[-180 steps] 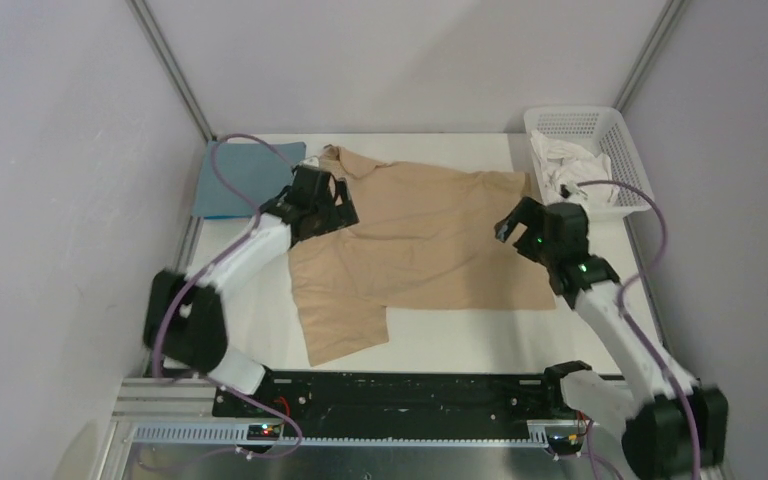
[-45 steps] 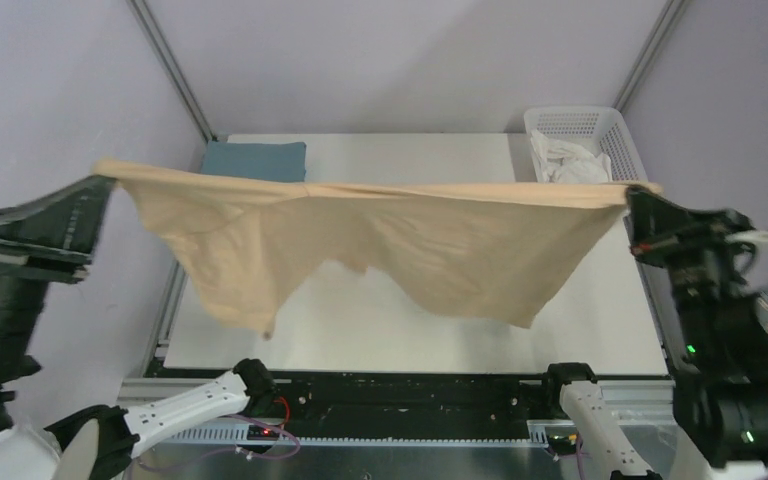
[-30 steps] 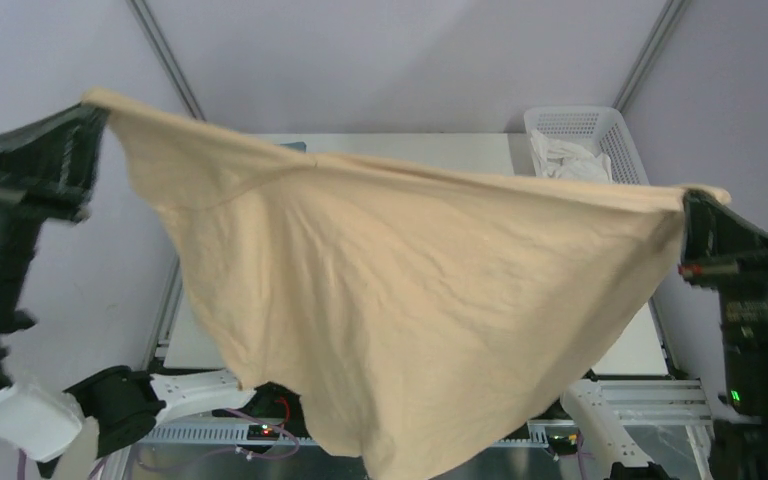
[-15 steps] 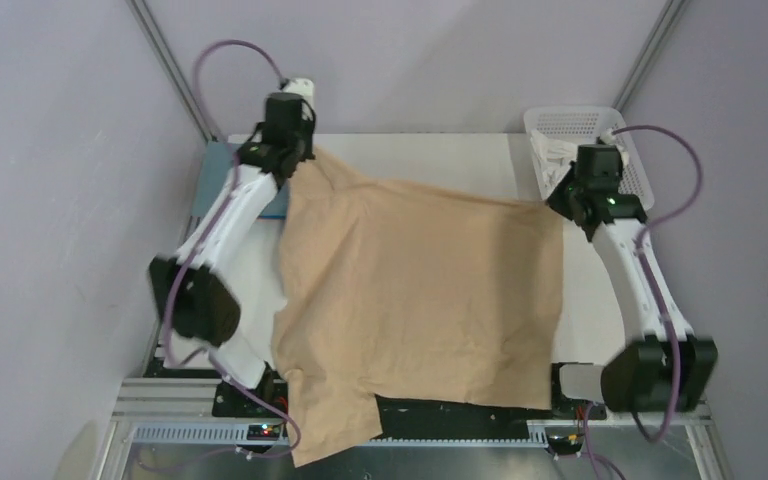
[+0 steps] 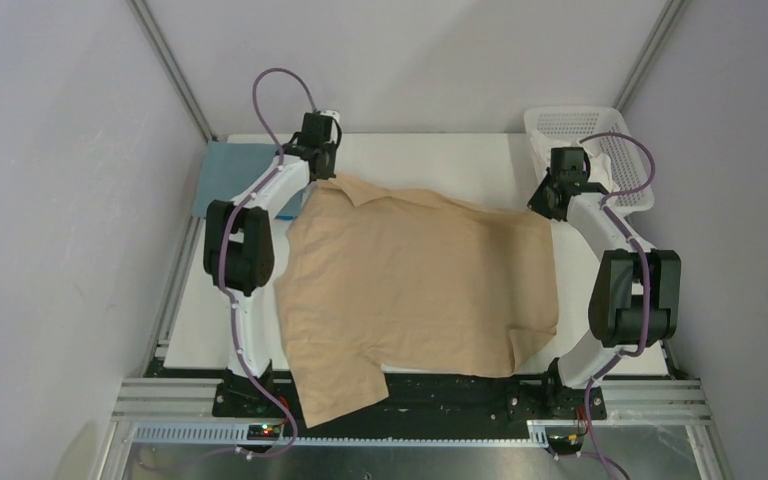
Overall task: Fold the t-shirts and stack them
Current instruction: Fold the flattened tshirt in 1/3 of the way
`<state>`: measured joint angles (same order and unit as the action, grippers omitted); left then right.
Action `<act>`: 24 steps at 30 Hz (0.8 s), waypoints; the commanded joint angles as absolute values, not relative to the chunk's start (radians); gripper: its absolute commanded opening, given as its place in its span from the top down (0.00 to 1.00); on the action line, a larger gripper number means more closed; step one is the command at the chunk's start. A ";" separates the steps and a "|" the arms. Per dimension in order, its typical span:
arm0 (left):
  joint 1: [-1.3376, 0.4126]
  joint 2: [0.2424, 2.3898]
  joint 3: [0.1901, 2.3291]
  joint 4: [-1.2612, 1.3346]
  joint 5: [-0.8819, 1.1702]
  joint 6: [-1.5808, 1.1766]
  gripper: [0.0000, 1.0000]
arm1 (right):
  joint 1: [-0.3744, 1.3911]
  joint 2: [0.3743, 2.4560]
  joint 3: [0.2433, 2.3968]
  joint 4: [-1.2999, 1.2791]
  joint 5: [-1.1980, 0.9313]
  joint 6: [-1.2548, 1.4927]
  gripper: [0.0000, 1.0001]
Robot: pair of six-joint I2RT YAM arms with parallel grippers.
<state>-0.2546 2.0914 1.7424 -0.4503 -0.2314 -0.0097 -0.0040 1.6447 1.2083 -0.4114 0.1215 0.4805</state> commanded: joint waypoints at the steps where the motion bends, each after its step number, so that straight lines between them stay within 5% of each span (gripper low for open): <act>1: -0.247 2.036 1.754 -0.403 -0.228 -0.060 1.00 | -0.008 1.657 1.228 -0.342 0.162 0.477 1.00; 24: -0.351 1.446 1.098 -0.490 -0.363 -0.565 1.00 | -0.015 1.593 1.226 -0.536 0.238 0.436 1.00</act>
